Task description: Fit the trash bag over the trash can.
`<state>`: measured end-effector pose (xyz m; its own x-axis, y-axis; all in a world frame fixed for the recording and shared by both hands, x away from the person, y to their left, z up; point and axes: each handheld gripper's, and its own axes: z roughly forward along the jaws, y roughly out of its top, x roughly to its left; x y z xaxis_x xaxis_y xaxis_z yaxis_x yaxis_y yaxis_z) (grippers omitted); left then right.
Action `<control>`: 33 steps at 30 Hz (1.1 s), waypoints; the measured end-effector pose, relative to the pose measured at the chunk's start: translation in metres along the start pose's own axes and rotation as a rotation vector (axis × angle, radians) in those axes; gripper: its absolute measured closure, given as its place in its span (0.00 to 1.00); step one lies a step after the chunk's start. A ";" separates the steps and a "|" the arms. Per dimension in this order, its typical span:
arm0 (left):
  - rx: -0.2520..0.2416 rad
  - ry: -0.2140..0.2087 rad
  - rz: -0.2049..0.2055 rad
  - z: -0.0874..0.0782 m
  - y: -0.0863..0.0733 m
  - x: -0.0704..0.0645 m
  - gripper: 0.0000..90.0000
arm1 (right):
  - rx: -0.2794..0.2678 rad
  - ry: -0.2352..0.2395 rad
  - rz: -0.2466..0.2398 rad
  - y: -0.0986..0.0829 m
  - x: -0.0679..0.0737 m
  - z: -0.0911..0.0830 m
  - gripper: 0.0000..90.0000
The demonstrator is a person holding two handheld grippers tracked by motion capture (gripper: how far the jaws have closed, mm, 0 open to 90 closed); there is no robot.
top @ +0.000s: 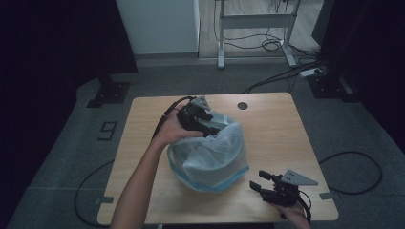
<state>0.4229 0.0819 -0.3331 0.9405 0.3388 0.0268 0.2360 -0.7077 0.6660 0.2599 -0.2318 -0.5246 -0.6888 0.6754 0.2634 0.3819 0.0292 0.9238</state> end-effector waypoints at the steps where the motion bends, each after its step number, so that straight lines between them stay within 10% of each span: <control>1: 0.003 -0.003 0.001 0.003 0.002 0.000 0.43 | 0.000 0.000 0.000 0.000 0.000 0.000 0.38; 33: 0.210 -0.018 0.102 0.068 0.030 -0.017 0.45 | 0.000 -0.002 -0.001 0.000 -0.003 -0.004 0.37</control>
<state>0.4305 0.0124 -0.3644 0.9658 0.2493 0.0710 0.1836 -0.8515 0.4911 0.2596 -0.2366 -0.5244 -0.6875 0.6772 0.2621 0.3817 0.0299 0.9238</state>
